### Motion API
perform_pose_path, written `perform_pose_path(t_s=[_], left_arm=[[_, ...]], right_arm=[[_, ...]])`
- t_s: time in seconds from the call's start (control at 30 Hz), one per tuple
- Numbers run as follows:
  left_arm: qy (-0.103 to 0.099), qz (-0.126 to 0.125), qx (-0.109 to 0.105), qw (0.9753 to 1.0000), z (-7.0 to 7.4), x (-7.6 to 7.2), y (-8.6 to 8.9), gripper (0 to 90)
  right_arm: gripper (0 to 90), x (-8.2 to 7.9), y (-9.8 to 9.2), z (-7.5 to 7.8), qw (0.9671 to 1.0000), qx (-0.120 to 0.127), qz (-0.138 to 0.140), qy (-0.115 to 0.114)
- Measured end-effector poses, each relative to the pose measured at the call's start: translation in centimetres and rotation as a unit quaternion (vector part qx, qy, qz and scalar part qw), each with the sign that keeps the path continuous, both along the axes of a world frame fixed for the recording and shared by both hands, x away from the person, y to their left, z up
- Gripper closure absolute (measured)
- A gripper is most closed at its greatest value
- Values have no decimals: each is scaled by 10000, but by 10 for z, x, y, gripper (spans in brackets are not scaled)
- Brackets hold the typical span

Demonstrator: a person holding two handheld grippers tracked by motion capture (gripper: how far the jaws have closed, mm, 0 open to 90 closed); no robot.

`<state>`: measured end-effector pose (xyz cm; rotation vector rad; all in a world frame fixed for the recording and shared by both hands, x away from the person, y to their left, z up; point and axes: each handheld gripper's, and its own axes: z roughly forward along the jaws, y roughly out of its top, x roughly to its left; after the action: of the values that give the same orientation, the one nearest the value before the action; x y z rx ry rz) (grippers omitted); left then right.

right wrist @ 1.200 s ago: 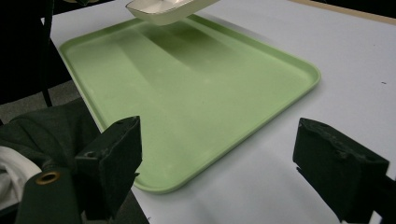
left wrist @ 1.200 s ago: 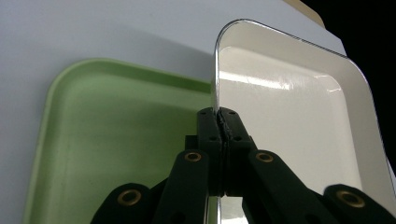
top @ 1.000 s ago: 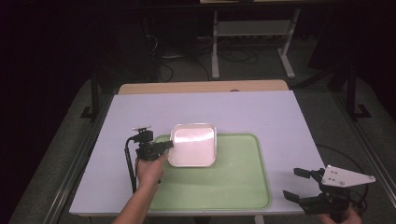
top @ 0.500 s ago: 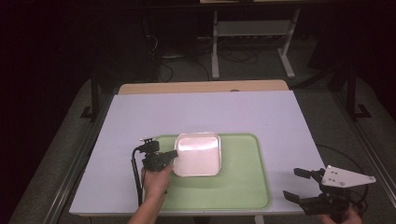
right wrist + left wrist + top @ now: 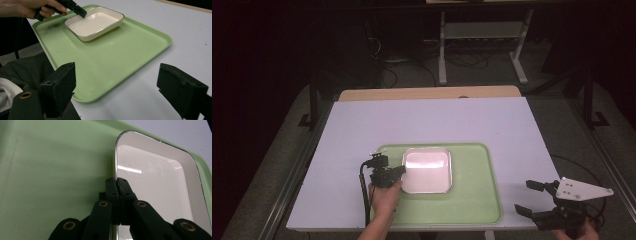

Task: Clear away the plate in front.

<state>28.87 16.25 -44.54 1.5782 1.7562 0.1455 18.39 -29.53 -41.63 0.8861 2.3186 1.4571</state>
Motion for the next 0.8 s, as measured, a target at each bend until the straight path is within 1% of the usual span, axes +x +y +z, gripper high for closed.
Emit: perform_pose_path(t_s=[0.13,0.2,0.3,0.57,0.8], left_arm=[[11,28,39,10000,-2,-1,-1,888],[-16,27,90,10000,-2,-3,-3,887],[-14,46,85,10000,-2,-4,-4,888],[12,42,228,9997,-3,-9,-8,887],[0,121,233,9997,-3,-15,-9,887]], right_arm=[[146,0,0,0,10000,5,-1,-2],[147,0,0,1,10000,5,5,-7],[147,-1,0,1,10000,5,11,-3],[147,-1,2,1,10000,-2,29,-12],[147,0,2,1,10000,-7,42,-22]])
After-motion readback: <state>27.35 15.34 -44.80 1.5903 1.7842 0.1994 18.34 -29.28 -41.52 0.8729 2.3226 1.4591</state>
